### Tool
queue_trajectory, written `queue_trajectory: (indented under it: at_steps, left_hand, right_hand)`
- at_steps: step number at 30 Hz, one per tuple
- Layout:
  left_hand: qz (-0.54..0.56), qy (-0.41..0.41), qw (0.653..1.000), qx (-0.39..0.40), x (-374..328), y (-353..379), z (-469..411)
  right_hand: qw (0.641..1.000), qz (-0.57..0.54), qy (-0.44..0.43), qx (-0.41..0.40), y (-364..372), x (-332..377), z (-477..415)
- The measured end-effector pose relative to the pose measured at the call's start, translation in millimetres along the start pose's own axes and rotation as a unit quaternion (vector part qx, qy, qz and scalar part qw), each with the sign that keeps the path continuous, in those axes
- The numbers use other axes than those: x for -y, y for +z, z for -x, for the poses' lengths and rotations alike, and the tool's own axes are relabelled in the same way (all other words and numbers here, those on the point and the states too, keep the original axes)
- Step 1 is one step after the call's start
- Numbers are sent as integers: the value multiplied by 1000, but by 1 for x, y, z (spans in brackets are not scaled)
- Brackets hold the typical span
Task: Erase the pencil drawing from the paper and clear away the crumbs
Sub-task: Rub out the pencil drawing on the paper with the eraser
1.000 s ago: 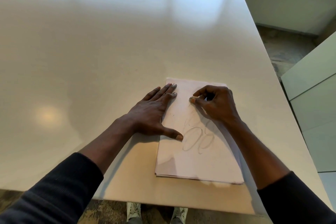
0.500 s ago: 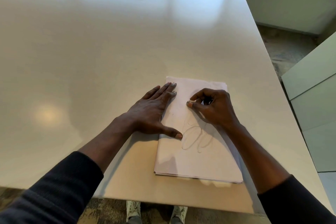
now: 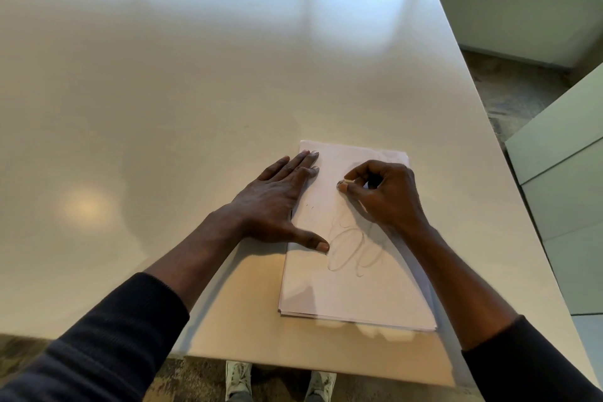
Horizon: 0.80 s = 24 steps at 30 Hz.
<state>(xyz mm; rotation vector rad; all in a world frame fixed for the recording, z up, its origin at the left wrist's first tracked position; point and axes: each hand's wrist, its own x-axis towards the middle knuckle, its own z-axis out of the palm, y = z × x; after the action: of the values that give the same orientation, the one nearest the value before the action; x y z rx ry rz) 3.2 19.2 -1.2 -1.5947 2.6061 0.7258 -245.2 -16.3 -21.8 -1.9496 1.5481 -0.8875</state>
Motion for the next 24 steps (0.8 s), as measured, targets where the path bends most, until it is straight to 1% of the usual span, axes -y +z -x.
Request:
queue_trajectory:
  at_steps: [2, 3, 7, 11, 12, 16, 18, 20, 21, 24]
  left_hand:
    - [-1, -1, 1000, -3, 0, 0, 0]
    - [-2, -1, 1000, -4, 0, 1, 0]
    - [0, 2, 1000, 2, 1, 1, -1]
    - [1, 0, 1000, 0, 1, 1, -1]
    - [1, -1, 1000, -1, 2, 2, -1]
    - [-3, 2, 1000, -5, 4, 3, -3]
    - [1, 0, 1000, -3, 3, 3, -2]
    - [0, -2, 1000, -5, 2, 2, -2]
    - [0, -3, 1000, -4, 2, 2, -2]
    - [1, -2, 1000, -2, 4, 3, -2]
  right_hand:
    - [998, 9, 32, -45, 0, -2, -6]
    - [998, 11, 35, -54, 2, -1, -7]
    - [999, 6, 10, -31, 13, 9, 5]
    - [996, 20, 63, -67, 9, 8, -7]
    - [995, 20, 65, -72, 11, 8, -8]
    - [999, 17, 16, -41, 23, 19, 2]
    - [998, 23, 33, -48, 21, 17, -2]
    - [995, 30, 65, -76, 16, 15, -9]
    - [994, 32, 67, -83, 17, 15, -10]
    - [997, 38, 22, -57, 26, 22, -1]
